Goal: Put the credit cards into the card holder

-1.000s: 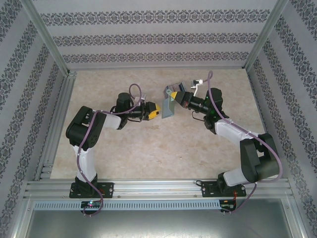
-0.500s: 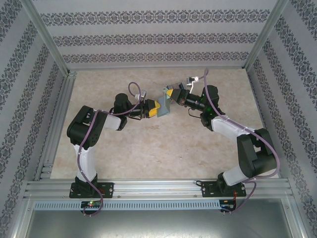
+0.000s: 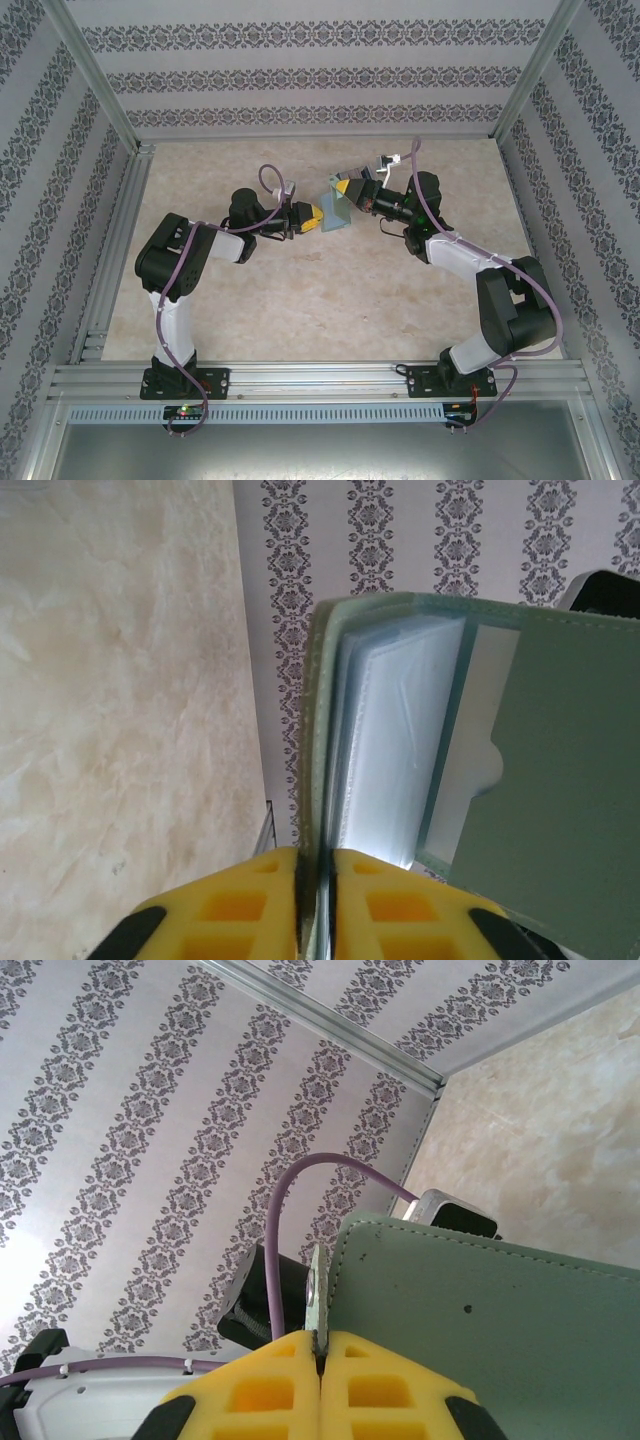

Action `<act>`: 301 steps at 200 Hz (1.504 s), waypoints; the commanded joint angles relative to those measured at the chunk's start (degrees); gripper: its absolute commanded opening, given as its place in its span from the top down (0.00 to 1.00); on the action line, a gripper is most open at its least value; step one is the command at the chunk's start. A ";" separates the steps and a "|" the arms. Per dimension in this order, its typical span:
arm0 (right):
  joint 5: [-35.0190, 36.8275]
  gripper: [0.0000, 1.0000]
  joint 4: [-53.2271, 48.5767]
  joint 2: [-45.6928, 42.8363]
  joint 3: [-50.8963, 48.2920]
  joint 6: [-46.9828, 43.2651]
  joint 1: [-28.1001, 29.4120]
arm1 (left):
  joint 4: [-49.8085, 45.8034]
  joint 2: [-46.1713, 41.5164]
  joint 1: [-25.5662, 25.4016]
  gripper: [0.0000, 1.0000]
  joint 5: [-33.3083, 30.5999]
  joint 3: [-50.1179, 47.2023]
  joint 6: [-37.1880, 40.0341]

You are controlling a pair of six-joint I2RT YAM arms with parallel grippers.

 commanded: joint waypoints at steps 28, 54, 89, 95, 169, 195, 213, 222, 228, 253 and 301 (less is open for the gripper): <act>-0.54 1.00 3.48 0.40 -0.09 -0.45 -0.37 | 0.50 -0.41 0.44 0.98 1.11 1.36 2.28; 0.27 1.00 3.15 0.88 -1.43 -0.45 -1.46 | -1.57 -1.23 0.87 1.00 1.53 1.58 3.40; 2.16 0.99 -3.01 1.57 -4.73 -4.01 -2.77 | -17.16 -6.06 2.95 1.00 2.04 1.47 13.48; 2.08 0.98 -5.58 2.09 -4.87 -5.46 -2.81 | -24.15 -7.49 3.19 1.00 1.97 2.14 17.83; -1.83 0.92 -16.26 18.22 -2.95 -11.68 2.97 | -101.93 -12.32 1.75 1.00 -15.58 21.45 62.99; -2.70 0.87 -16.54 21.93 -1.19 -10.88 4.30 | -104.55 -10.25 0.20 1.00 -18.29 22.31 64.11; -1.11 0.85 -18.07 20.87 -1.86 -12.01 3.20 | -104.45 -9.58 -0.07 1.00 -21.12 21.92 64.21; -0.03 0.77 -19.86 19.50 -2.32 -12.95 2.28 | -104.09 -9.67 -0.06 1.00 -22.92 21.41 63.97; 0.77 0.71 -21.21 18.48 -2.69 -13.70 1.67 | -103.34 -10.04 -0.07 1.00 -24.11 20.74 63.70; 5.67 0.64 -30.32 12.93 -3.01 -19.24 -0.65 | -96.59 -12.95 0.00 1.00 -25.75 15.60 60.99; 12.25 0.63 -47.40 4.64 3.96 -29.04 3.82 | -79.10 -21.58 0.00 1.00 -26.97 3.37 52.28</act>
